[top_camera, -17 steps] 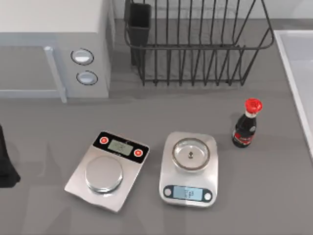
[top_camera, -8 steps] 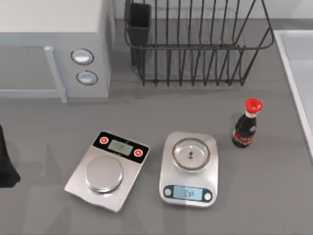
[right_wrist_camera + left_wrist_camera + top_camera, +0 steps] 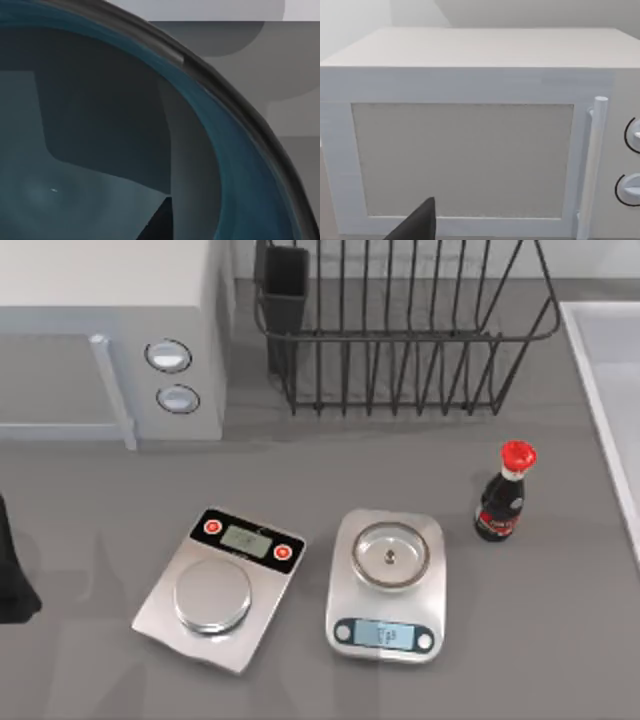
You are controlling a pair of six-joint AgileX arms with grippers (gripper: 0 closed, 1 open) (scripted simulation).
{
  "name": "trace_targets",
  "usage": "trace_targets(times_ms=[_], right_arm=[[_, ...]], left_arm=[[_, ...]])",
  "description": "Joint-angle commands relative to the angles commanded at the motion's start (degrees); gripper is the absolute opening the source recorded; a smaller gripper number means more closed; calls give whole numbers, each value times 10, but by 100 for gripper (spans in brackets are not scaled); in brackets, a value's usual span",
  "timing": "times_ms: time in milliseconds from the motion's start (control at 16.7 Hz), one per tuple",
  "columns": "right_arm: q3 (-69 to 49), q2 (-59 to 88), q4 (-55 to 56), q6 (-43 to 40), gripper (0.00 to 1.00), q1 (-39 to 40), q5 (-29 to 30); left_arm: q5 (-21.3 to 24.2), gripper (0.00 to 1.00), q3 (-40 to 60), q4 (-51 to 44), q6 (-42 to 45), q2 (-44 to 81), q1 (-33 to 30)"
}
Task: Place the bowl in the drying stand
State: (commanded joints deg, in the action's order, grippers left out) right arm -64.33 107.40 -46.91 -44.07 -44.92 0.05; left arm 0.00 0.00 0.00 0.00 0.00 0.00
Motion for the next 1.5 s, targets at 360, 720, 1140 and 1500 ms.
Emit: trace_targets(times_ms=[360, 720, 1140, 1500], right_arm=[[0, 0, 0, 0, 2, 0, 0], [0, 0, 0, 0, 0, 0, 0], [-41, -2, -41, -2, 0, -3, 0], [-233, -18, -265, -8, 0, -7, 0]], left_arm=[[0, 100, 0, 0, 0, 0, 0], [0, 100, 0, 0, 0, 0, 0], [0, 100, 0, 0, 0, 0, 0], [0, 100, 0, 0, 0, 0, 0]])
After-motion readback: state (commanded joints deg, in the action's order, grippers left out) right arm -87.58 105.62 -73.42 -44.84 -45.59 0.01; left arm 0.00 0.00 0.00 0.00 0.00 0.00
